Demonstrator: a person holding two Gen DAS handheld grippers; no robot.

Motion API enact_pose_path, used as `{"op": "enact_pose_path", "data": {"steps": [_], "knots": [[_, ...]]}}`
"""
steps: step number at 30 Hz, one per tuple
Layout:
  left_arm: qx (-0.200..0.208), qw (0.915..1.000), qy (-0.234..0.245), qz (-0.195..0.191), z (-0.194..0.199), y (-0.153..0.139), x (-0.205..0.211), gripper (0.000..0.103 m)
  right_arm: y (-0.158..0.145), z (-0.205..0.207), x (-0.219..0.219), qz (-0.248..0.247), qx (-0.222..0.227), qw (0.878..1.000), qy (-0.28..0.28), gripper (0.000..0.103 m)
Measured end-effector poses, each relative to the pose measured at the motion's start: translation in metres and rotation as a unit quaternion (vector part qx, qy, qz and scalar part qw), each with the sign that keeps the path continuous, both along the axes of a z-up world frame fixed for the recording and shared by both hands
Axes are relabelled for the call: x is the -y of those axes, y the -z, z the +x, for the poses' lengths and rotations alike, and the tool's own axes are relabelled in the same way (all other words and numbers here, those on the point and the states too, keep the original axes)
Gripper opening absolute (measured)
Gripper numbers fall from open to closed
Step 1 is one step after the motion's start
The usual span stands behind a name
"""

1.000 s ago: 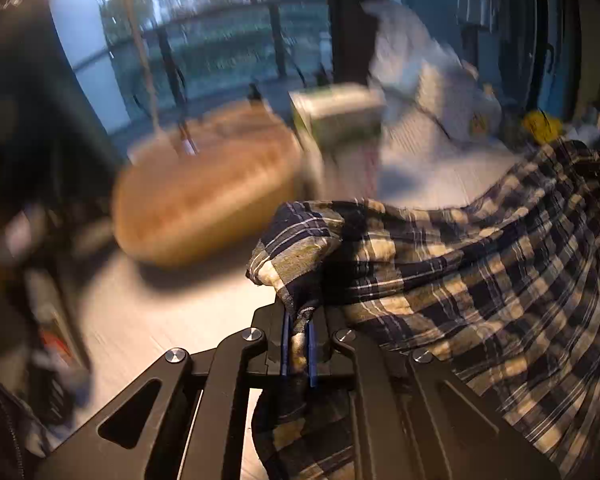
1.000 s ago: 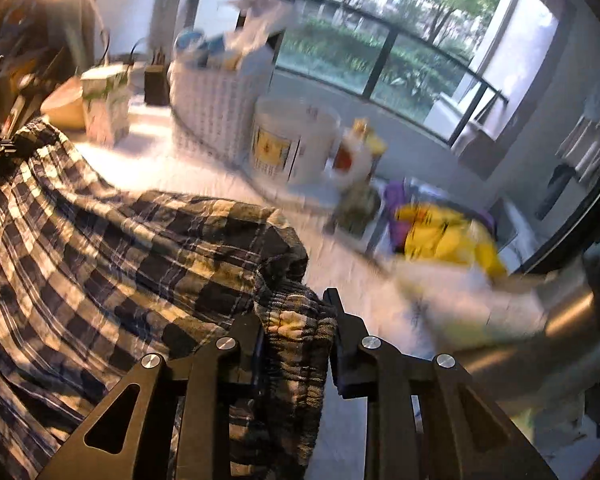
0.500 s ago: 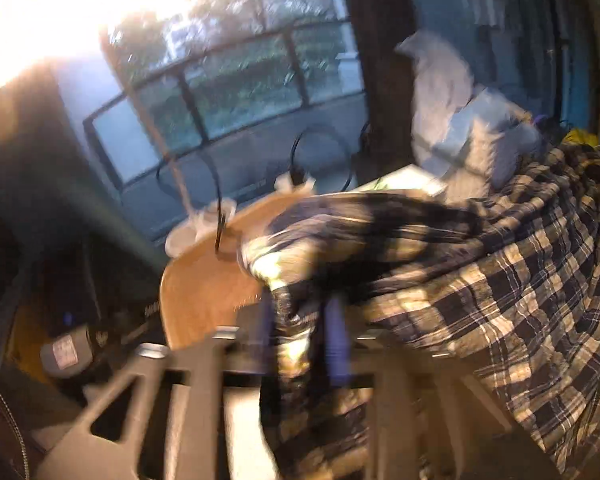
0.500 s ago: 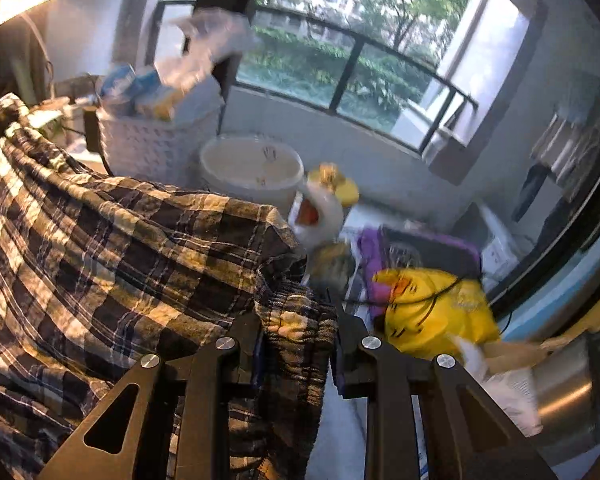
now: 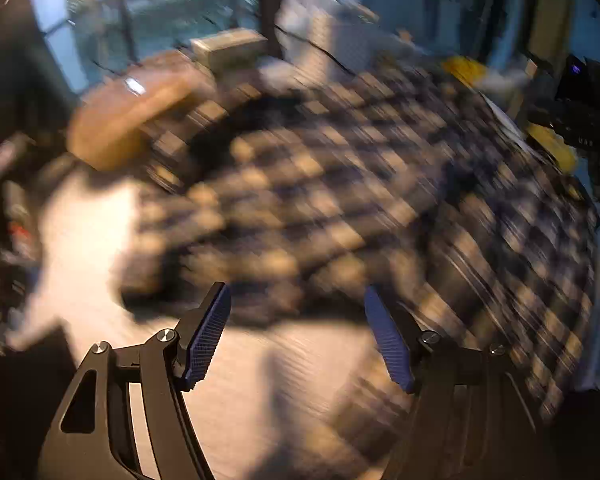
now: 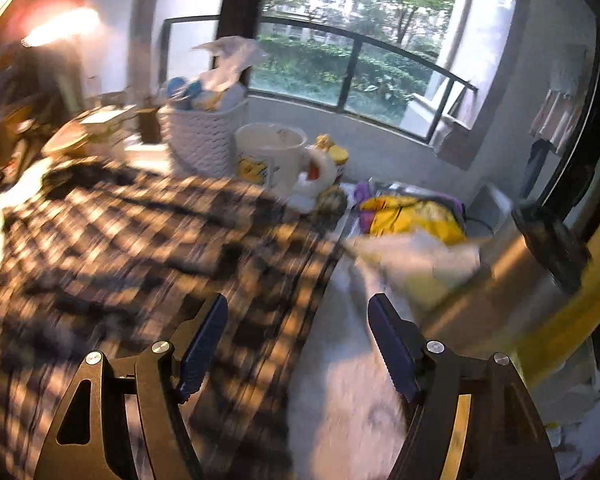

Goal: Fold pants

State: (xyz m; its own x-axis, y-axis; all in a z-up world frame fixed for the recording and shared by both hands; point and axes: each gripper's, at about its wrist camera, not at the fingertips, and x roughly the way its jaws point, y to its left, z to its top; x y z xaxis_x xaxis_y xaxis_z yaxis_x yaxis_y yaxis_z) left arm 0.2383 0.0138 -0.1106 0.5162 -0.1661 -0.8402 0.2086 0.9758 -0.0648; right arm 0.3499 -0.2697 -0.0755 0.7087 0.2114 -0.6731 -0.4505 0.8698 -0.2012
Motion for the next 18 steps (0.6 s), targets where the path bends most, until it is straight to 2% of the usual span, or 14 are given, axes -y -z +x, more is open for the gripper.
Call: {"op": "enact_pose_path", "data": {"steps": [3,7,9,10,11,12,13,15,16,18], "knots": [[-0.028,0.9996,-0.002,-0.003,-0.001,0.017,0.016,0.070,0.015,-0.034,0.012,0.004,-0.024,1.000,-0.008,0.074],[-0.037,0.9984,-0.002,-0.044,0.004,0.016,0.020,0.068,0.033,-0.065,0.031,0.029,-0.056,0.998,-0.010,0.074],[-0.037,0.9977,0.001,-0.058,0.009,0.018,0.023,0.053,0.039,-0.080,0.043,0.060,-0.070,0.996,-0.010,0.074],[-0.031,0.9981,0.004,-0.053,0.012,0.018,0.025,0.036,0.040,-0.085,0.049,0.078,-0.076,0.994,-0.012,0.074],[-0.026,0.9987,0.003,-0.043,0.014,0.018,0.025,0.013,0.043,-0.090,0.056,0.093,-0.082,0.992,-0.011,0.074],[-0.026,0.9989,0.005,-0.040,0.018,0.017,0.025,0.007,0.045,-0.092,0.060,0.101,-0.087,0.991,-0.008,0.074],[-0.026,0.9986,0.007,-0.046,0.022,0.017,0.025,0.006,0.049,-0.094,0.063,0.109,-0.092,0.990,-0.004,0.074],[-0.012,0.9992,0.006,-0.037,0.029,0.014,0.023,0.005,0.058,-0.098,0.061,0.109,-0.106,0.988,-0.008,0.045],[-0.002,0.9997,0.007,-0.023,0.032,0.011,0.023,0.005,0.063,-0.101,0.056,0.091,-0.105,0.990,-0.010,0.029],[0.023,0.9997,0.004,-0.002,0.040,0.001,0.019,0.005,0.064,-0.104,0.053,0.081,-0.097,0.992,-0.004,0.028]]}}
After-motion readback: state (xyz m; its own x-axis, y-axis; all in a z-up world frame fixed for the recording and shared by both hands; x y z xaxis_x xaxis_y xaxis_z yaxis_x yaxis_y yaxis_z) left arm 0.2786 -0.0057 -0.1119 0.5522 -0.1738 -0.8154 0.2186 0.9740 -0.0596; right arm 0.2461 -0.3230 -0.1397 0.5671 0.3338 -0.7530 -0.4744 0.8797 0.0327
